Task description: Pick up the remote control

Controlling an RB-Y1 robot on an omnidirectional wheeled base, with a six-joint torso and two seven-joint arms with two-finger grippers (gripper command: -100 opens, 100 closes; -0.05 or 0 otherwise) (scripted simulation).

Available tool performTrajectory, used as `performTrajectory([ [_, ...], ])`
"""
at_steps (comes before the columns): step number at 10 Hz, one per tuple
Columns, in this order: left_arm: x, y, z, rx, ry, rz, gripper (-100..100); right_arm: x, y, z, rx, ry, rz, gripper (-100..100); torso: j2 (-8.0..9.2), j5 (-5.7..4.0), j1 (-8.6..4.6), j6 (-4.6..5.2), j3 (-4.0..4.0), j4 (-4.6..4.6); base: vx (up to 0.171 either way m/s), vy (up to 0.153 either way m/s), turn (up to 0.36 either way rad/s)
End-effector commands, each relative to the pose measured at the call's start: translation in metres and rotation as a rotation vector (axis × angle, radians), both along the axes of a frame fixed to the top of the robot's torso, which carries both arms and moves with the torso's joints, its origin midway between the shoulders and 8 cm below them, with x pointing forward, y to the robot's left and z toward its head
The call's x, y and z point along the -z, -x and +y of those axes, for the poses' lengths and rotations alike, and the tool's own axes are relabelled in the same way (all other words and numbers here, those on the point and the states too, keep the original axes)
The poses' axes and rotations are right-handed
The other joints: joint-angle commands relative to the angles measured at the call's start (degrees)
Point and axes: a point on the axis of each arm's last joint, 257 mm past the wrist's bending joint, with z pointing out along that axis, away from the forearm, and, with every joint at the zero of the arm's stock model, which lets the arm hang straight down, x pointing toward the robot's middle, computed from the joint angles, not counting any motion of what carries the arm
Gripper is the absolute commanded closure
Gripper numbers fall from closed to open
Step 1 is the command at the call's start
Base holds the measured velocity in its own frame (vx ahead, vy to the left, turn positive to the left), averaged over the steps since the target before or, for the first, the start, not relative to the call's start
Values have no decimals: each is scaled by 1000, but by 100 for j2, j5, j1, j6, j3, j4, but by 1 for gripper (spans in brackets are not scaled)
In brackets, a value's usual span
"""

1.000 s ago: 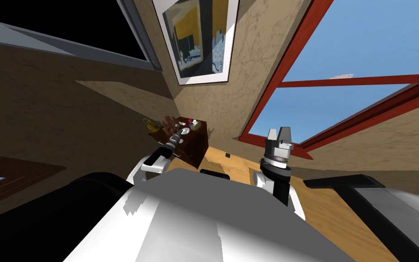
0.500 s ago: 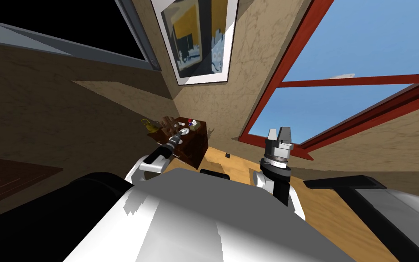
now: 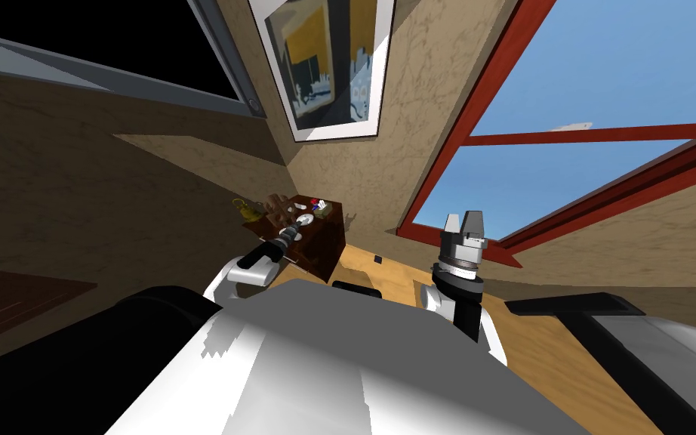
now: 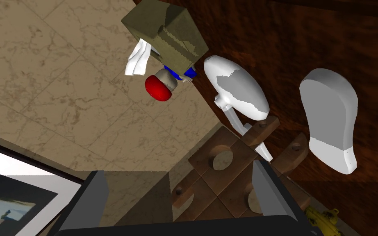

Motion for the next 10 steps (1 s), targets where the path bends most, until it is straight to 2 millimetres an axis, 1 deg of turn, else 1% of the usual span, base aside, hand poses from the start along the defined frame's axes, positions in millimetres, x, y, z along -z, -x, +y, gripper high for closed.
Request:
performTrajectory([
  [1, 5, 3, 3, -10, -1, 27, -100, 0, 0, 0, 0, 0, 0, 0, 0, 0, 0, 0, 0, 0, 14, 2, 0],
  [2, 8, 6, 11, -20, -16, 58, -100, 0, 0, 0, 0, 0, 0, 0, 6, 0, 0, 0, 4, 1, 33, 2, -14],
  [4, 16, 10, 13, -33, -12, 91, -100, 0, 0, 0, 0, 0, 0, 0, 1, 0, 0, 0, 0, 0, 28, 2, -2],
  [5, 19, 13, 22, -46, -25, 122, -100, 0, 0, 0, 0, 0, 0, 0, 5, 0, 1, 0, 3, 1, 42, 10, -12],
  [7, 26, 17, 25, -59, -21, 155, -100, 0, 0, 0, 0, 0, 0, 0, -1, 0, 2, 0, -1, 0, 31, 4, -3],
  [8, 28, 21, 34, -73, -31, 184, -100, 0, 0, 0, 0, 0, 0, 0, 5, 0, 1, 0, 3, 1, 41, 6, -14],
  [10, 36, 26, 36, -85, -27, 217, -100, 0, 0, 0, 0, 0, 0, 0, -2, 0, 2, 0, -1, 0, 32, 7, -4],
])
